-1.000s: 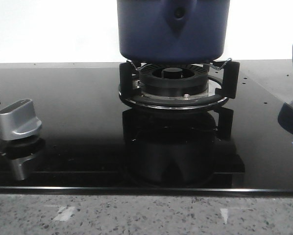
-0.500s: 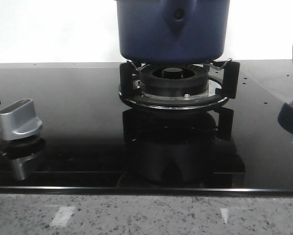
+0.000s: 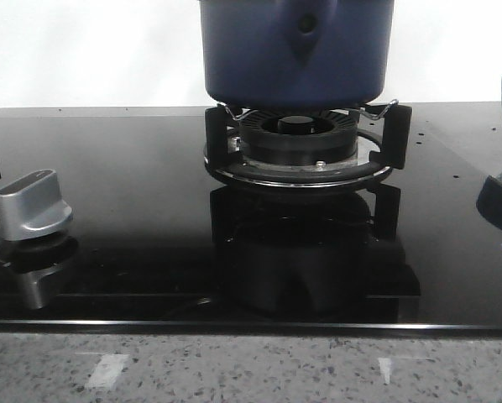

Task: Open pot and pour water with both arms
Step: 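Lower the right gripper over the light blue bowl and grasp its rim, then lift the light blue bowl with the right gripper toward the saucepan, then tilt the bowl over the open saucepan with the right gripper to pour water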

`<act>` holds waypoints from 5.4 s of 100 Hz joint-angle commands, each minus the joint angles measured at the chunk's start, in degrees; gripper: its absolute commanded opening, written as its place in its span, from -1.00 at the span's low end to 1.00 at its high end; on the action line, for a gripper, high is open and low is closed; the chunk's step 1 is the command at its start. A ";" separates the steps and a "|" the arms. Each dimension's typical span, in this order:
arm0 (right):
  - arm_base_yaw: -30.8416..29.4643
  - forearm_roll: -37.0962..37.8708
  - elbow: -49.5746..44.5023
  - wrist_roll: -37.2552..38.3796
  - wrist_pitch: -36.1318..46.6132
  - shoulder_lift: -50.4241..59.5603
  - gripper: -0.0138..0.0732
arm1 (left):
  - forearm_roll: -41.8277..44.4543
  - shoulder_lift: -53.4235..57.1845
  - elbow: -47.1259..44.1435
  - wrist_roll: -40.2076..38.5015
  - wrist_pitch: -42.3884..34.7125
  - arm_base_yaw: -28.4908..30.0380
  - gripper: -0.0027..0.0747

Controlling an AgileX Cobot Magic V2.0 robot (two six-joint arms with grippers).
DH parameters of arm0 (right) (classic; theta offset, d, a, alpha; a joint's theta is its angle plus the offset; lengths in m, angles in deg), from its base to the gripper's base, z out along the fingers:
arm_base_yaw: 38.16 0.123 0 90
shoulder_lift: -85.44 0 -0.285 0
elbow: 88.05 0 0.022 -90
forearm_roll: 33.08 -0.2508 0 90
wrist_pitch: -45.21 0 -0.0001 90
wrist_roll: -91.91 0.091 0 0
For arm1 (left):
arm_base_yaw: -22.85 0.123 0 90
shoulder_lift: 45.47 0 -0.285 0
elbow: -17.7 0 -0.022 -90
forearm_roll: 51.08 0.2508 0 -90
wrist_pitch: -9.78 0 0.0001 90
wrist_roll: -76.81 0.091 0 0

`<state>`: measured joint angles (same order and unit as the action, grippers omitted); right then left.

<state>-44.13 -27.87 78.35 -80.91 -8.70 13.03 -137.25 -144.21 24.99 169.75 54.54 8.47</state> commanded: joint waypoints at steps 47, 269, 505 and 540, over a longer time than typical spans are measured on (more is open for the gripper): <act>-9.03 -0.95 6.18 0.10 6.01 -20.10 0.10 | -5.24 4.29 2.31 -0.57 5.72 8.45 0.02; 23.88 7.70 19.98 -4.80 45.39 -17.69 -0.79 | -3.66 4.29 2.31 -2.08 2.24 12.54 0.02; 20.80 -1.08 -5.65 -19.54 117.74 -18.79 -0.79 | -3.66 4.29 2.31 -2.08 4.02 12.54 0.02; 20.80 -1.08 -5.65 -19.54 118.79 -18.79 -0.79 | -3.66 4.29 2.31 -2.08 4.02 12.54 0.02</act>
<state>-23.09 -28.15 71.28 -99.98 105.01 -7.84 -135.69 -143.09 24.99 168.16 58.18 20.92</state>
